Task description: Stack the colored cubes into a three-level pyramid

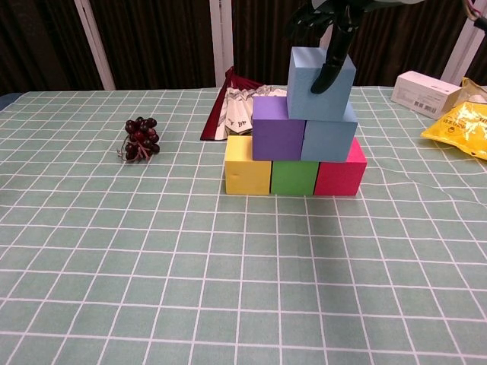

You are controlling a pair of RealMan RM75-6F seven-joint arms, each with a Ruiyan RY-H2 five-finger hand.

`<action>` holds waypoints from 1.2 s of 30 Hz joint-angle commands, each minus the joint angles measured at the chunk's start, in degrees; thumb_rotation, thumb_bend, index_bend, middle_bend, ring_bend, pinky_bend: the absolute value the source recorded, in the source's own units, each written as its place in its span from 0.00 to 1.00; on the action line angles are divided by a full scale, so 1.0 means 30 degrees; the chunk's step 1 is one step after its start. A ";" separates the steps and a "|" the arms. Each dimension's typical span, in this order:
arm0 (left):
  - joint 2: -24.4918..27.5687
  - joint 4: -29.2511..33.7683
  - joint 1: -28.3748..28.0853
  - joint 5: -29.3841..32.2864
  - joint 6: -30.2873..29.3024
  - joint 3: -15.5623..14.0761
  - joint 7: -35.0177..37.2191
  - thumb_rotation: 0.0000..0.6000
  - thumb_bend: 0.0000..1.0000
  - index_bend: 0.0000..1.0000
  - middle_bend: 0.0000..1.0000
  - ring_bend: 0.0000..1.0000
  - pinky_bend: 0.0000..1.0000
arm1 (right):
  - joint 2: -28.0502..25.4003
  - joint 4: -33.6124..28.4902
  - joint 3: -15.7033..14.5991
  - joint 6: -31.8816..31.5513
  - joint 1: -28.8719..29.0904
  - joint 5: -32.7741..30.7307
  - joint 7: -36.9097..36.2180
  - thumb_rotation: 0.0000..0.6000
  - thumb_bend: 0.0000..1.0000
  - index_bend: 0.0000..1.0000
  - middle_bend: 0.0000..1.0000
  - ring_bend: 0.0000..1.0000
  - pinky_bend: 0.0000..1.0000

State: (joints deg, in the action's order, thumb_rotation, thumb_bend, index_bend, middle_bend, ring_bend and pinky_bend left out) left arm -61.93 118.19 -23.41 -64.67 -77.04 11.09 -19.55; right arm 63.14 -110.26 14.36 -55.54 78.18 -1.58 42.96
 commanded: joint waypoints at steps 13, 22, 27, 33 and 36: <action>0.0125 0.0059 0.0173 -0.0374 -0.0208 -0.0003 0.0371 1.00 0.10 0.00 0.01 0.00 0.00 | -0.4330 -0.4900 -0.0779 -0.2878 -0.2207 0.2896 -0.0562 1.00 0.24 0.00 0.00 0.00 0.00; -0.0292 -0.0498 0.0538 -0.1140 -0.0630 -0.0314 0.0829 1.00 0.10 0.00 0.01 0.00 0.00 | -0.7867 -0.7414 -0.3363 -0.6711 -0.9511 1.1246 -0.5430 1.00 0.24 0.00 0.00 0.00 0.00; -0.0680 -0.1433 0.1413 -0.1964 -0.1115 -0.1307 0.1414 1.00 0.10 0.00 0.00 0.00 0.00 | -0.7422 -0.5684 -0.5415 -0.8551 -1.4033 1.6180 -0.8960 1.00 0.24 0.00 0.00 0.00 0.00; -0.0900 -0.2875 0.2888 -0.3119 -0.2143 -0.2374 0.3160 1.00 0.10 0.00 0.00 0.00 0.00 | -0.5280 -0.1799 -0.6947 -1.0560 -1.8225 2.0299 -1.2504 1.00 0.24 0.00 0.00 0.00 0.00; -0.1111 -0.4024 0.3573 -0.4133 -0.3118 -0.2697 0.3871 1.00 0.10 0.00 0.00 0.00 0.00 | -0.4193 -0.0103 -0.7271 -1.1556 -1.9731 2.1602 -1.3626 1.00 0.24 0.00 0.00 0.00 0.00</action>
State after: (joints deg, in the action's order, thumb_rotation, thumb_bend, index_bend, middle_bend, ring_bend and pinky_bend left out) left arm -64.69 108.39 -14.40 -74.93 -84.30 4.00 -9.74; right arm 46.79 -115.98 -4.88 -86.13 24.12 58.42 5.84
